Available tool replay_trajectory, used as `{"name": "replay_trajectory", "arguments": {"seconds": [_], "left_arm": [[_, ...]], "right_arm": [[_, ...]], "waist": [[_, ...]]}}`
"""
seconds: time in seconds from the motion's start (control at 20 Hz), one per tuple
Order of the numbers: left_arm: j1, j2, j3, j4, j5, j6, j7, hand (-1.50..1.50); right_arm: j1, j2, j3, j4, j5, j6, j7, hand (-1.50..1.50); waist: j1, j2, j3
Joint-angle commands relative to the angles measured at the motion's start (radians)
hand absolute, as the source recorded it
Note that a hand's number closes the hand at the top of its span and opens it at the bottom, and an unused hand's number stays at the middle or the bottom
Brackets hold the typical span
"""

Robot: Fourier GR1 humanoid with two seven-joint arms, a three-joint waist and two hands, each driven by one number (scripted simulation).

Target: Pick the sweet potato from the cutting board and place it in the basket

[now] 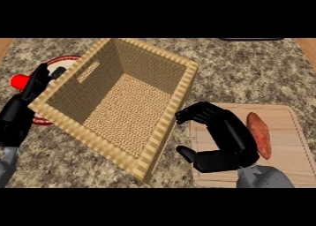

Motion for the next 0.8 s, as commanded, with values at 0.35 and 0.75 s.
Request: {"name": "replay_trajectory", "arguments": {"seconds": [0.35,0.75], "left_arm": [[-0.015,-0.016,-0.01,0.007,-0.031,-0.006,-0.009,0.0],[-0.065,-0.043,-0.027,0.018,-0.04,-0.017,0.005,0.0]], "right_arm": [[-0.292,-0.481,-0.105,-0.066,0.379,0.016,0.365,-1.5],[-0.469,-0.78,0.011,-0.073,0.227,0.595,0.485,-1.5]], "waist": [[0.007,-0.003,-0.008],[0.023,0.006,-0.006]]}}
